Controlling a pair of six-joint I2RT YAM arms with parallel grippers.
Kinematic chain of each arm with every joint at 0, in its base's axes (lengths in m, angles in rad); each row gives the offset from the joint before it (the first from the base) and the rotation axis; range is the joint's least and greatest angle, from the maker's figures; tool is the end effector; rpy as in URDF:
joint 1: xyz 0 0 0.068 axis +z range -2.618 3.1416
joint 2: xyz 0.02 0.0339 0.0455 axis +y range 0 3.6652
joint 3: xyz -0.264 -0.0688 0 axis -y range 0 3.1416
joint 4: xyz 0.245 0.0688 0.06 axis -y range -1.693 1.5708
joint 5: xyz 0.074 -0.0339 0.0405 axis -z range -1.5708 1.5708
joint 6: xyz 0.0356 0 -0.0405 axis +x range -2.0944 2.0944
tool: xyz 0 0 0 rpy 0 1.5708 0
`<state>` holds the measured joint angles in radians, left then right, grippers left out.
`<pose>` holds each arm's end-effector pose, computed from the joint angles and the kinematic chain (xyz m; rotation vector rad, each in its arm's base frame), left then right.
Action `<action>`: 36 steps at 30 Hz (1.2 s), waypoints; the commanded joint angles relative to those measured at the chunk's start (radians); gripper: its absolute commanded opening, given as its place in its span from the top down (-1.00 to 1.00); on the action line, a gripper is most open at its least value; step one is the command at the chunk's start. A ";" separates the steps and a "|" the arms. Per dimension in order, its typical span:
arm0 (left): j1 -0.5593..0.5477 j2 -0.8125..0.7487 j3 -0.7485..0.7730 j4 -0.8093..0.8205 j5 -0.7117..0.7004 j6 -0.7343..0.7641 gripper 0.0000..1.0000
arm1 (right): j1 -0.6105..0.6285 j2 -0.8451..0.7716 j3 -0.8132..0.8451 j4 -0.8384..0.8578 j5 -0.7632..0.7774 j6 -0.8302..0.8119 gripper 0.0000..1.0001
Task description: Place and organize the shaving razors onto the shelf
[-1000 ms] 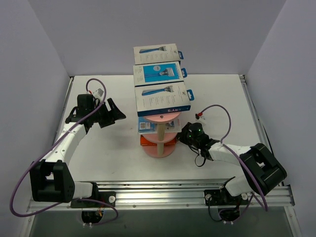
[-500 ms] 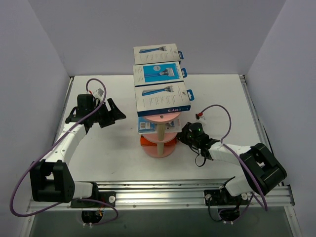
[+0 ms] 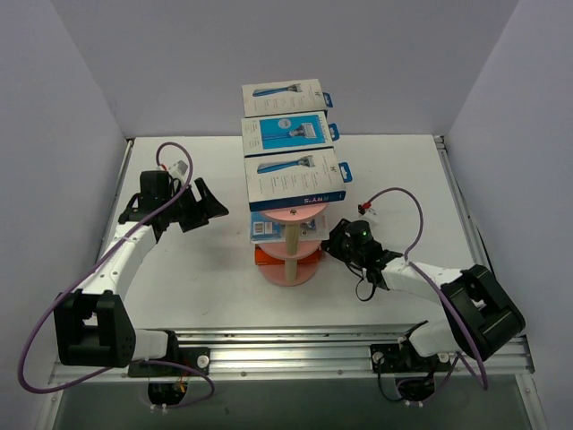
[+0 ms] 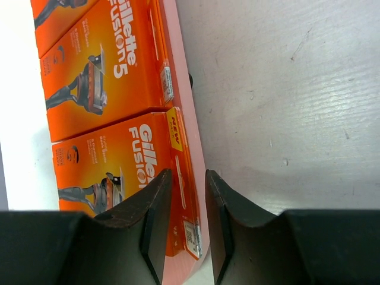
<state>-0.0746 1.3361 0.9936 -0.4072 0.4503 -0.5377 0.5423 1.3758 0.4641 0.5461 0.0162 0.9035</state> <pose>0.2852 -0.0369 0.2722 -0.3128 2.3526 -0.8255 0.2304 0.1382 0.1764 0.3806 2.0206 0.9233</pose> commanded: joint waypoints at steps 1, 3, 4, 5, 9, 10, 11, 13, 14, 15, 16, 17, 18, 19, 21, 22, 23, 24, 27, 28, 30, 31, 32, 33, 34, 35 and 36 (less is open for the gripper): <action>0.007 -0.006 -0.001 0.042 0.016 0.008 -0.70 | -0.008 -0.047 0.038 -0.024 0.033 -0.020 0.48; 0.007 -0.006 0.000 0.044 0.016 0.008 -0.70 | -0.011 -0.058 0.036 -0.032 0.033 -0.021 0.48; 0.007 -0.008 -0.001 0.042 0.014 0.008 -0.70 | -0.012 -0.061 0.034 -0.034 0.033 -0.021 0.48; 0.007 -0.006 -0.001 0.044 0.014 0.008 -0.70 | -0.015 -0.069 0.034 -0.038 0.033 -0.021 0.47; 0.007 -0.006 0.000 0.044 0.014 0.010 -0.70 | -0.016 -0.093 0.031 -0.054 0.036 -0.026 0.46; 0.007 -0.008 -0.001 0.042 0.013 0.010 -0.70 | -0.016 -0.099 0.033 -0.058 0.039 -0.029 0.45; 0.009 -0.008 0.002 0.041 0.013 0.010 -0.70 | -0.018 -0.112 0.034 -0.076 0.044 -0.032 0.42; 0.007 -0.012 -0.001 0.042 0.011 0.012 -0.70 | -0.019 -0.129 0.039 -0.097 0.054 -0.041 0.39; 0.007 -0.012 -0.001 0.041 0.011 0.012 -0.70 | -0.022 -0.145 0.041 -0.116 0.059 -0.044 0.35; 0.007 -0.012 -0.001 0.042 0.011 0.012 -0.70 | -0.024 -0.153 0.042 -0.127 0.064 -0.049 0.33; 0.007 -0.012 -0.001 0.042 0.010 0.012 -0.70 | -0.027 -0.164 0.044 -0.136 0.068 -0.055 0.31; 0.009 -0.015 -0.001 0.041 0.008 0.012 -0.70 | -0.033 -0.185 0.044 -0.156 0.068 -0.058 0.27; 0.007 -0.015 -0.003 0.039 0.008 0.015 -0.71 | -0.044 -0.193 0.045 -0.167 0.070 -0.063 0.25; 0.007 -0.015 -0.003 0.038 0.007 0.013 -0.71 | -0.051 -0.202 0.048 -0.175 0.071 -0.070 0.23; 0.009 -0.015 -0.003 0.038 -0.002 0.018 -0.71 | -0.073 -0.222 0.054 -0.205 0.071 -0.081 0.19; 0.007 -0.017 -0.001 0.034 -0.004 0.018 -0.71 | -0.080 -0.228 0.059 -0.215 0.071 -0.087 0.17; 0.007 -0.017 -0.001 0.033 -0.005 0.019 -0.71 | -0.087 -0.239 0.065 -0.234 0.073 -0.100 0.16; 0.007 -0.018 -0.001 0.033 -0.005 0.021 -0.72 | -0.093 -0.245 0.070 -0.245 0.071 -0.107 0.15; 0.007 -0.023 0.000 0.031 -0.005 0.025 -0.76 | -0.130 -0.262 0.097 -0.294 0.051 -0.147 0.11; 0.007 -0.025 0.000 0.030 -0.004 0.027 -0.76 | -0.152 -0.268 0.105 -0.319 0.047 -0.159 0.10; 0.007 -0.023 0.002 0.027 -0.007 0.031 -0.77 | -0.174 -0.284 0.137 -0.350 0.042 -0.196 0.03; 0.007 -0.025 0.002 0.022 -0.007 0.033 -0.77 | -0.185 -0.288 0.151 -0.366 0.042 -0.210 0.00; 0.007 -0.023 0.004 0.021 -0.009 0.035 -0.78 | -0.205 -0.291 0.166 -0.405 0.047 -0.225 -0.03; 0.006 -0.025 0.004 0.019 -0.010 0.039 -0.78 | -0.214 -0.293 0.200 -0.426 0.059 -0.239 -0.04; 0.006 -0.028 0.004 0.018 -0.021 0.039 -0.78 | -0.223 -0.294 0.217 -0.446 0.067 -0.271 -0.04; 0.004 -0.029 0.002 0.016 -0.025 0.042 -0.79 | -0.241 -0.294 0.235 -0.481 0.073 -0.285 -0.08; 0.002 -0.037 0.002 0.016 -0.033 0.045 -0.81 | -0.251 -0.294 0.264 -0.497 0.079 -0.297 -0.09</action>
<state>-0.0746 1.3354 0.9936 -0.4080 0.4393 -0.5217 0.3199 1.1099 0.6407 0.1417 0.0555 0.6918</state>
